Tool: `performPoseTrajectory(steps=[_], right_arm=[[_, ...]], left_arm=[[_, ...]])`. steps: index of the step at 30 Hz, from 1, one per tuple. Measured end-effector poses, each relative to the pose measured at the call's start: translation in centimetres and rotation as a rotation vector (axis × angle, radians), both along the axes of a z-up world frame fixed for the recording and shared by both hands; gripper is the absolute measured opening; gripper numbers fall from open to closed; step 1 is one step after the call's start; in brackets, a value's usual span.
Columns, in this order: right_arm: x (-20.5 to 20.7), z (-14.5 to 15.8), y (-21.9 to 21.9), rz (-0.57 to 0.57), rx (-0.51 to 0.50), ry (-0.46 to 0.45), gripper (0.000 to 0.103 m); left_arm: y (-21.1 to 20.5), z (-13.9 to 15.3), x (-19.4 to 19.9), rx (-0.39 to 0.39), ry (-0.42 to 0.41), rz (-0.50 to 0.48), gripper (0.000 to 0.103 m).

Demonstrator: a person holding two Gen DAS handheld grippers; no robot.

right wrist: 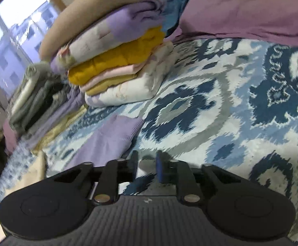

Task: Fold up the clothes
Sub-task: 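Reach the open left gripper toward the lavender sleeve cuff, then close the left gripper on the lavender cuff and lift it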

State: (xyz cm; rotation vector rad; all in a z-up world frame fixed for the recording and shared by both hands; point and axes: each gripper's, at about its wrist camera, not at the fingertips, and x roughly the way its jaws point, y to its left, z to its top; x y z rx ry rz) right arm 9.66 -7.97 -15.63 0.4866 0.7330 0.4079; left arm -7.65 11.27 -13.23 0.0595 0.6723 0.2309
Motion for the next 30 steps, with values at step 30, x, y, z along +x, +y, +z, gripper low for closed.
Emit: performPoseTrajectory(steps=[30], right_arm=[[2.6,-1.9,-9.6,-0.193,0.31,0.115,0.029]], left_arm=[[-9.3,0.6,18.9,0.031,0.075,-0.188,0.054]])
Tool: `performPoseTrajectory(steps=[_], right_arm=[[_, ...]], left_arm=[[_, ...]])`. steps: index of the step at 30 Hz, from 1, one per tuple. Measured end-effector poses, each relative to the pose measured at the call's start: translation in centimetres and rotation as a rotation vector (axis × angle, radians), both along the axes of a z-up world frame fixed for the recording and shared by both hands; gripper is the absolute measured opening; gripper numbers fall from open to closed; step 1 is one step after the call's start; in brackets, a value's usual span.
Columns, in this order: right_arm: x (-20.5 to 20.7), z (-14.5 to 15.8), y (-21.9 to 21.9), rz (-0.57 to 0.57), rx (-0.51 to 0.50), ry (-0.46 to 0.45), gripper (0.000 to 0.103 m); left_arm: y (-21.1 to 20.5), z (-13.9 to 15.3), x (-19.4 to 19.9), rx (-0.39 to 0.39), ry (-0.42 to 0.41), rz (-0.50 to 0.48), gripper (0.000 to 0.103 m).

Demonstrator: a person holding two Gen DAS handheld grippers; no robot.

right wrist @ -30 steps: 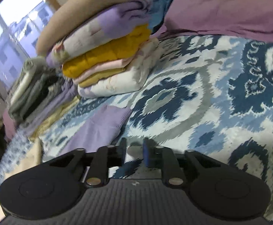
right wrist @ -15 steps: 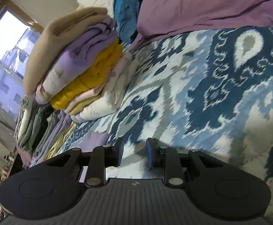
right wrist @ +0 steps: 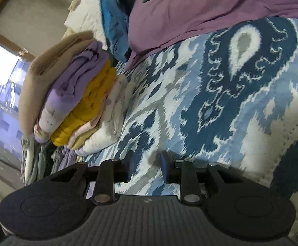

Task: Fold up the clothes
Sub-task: 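Close the left gripper on the lavender cuff and lift it, then carry the held sleeve with the left gripper across the cream body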

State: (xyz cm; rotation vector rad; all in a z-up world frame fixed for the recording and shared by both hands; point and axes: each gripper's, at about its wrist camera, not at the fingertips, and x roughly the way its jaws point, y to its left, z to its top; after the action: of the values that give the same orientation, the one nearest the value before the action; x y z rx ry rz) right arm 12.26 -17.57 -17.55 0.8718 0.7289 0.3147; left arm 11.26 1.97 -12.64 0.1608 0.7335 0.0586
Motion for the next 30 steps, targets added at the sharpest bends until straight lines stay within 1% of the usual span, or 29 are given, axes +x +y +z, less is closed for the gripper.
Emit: performPoseTrajectory(steps=[4,5,7,9,11,12,14,15,16,19,21,23,25,27,30], right_arm=[[-0.1,-0.2,-0.8,-0.034,0.027,0.009,0.029],[-0.1,-0.2,-0.9,-0.038,0.033,0.011,0.029],[-0.1,-0.3,-1.0,-0.039,0.043,0.015,0.03],[-0.1,-0.3,-0.9,-0.04,0.041,0.015,0.032],[0.1,-0.3,-1.0,-0.038,0.044,0.011,0.035],[0.1,-0.2,-1.0,-0.037,0.043,0.009,0.035],[0.1,-0.2,-1.0,-0.034,0.044,0.008,0.035],[0.1,-0.2,-1.0,-0.032,0.043,0.006,0.035],[0.1,-0.2,-1.0,-0.029,0.041,0.004,0.035],[0.0,0.0,-0.7,-0.014,0.026,-0.011,0.036],[-0.1,0.2,-0.4,0.007,0.022,-0.025,0.038],[-0.2,0.4,0.0,0.03,0.022,-0.045,0.038],[-0.5,0.7,0.3,0.051,0.025,-0.067,0.038],[-0.7,1.1,0.9,0.095,0.038,-0.099,0.038],[-2.0,2.2,2.9,0.212,0.016,-0.181,0.038]], left_arm=[[-2.2,-0.6,-0.4,0.298,0.005,0.046,0.053],[-2.8,-1.0,-0.5,0.389,0.011,0.049,0.053],[-3.8,-2.0,-0.8,0.519,0.021,0.032,0.053],[-4.7,-2.7,-0.3,0.611,0.023,0.026,0.053],[-4.6,-2.8,0.4,0.635,0.036,0.045,0.043],[-4.3,-2.8,0.8,0.62,0.044,0.062,0.032],[-3.5,-2.6,1.5,0.576,0.053,0.103,0.027],[-3.3,-2.4,1.4,0.562,0.051,0.117,0.015],[-3.1,-2.2,1.3,0.55,0.048,0.128,0.007],[-2.5,-1.1,0.4,0.501,0.018,0.146,0.005],[-2.0,0.3,-0.6,0.432,-0.013,0.158,0.004],[-1.3,2.0,-1.7,0.395,-0.055,0.169,0.004],[-0.2,4.2,-3.0,0.321,-0.098,0.19,0.004],[1.1,6.4,-4.4,0.242,-0.14,0.212,0.004],[5.1,10.1,-7.8,0.097,-0.221,0.264,0.004]])
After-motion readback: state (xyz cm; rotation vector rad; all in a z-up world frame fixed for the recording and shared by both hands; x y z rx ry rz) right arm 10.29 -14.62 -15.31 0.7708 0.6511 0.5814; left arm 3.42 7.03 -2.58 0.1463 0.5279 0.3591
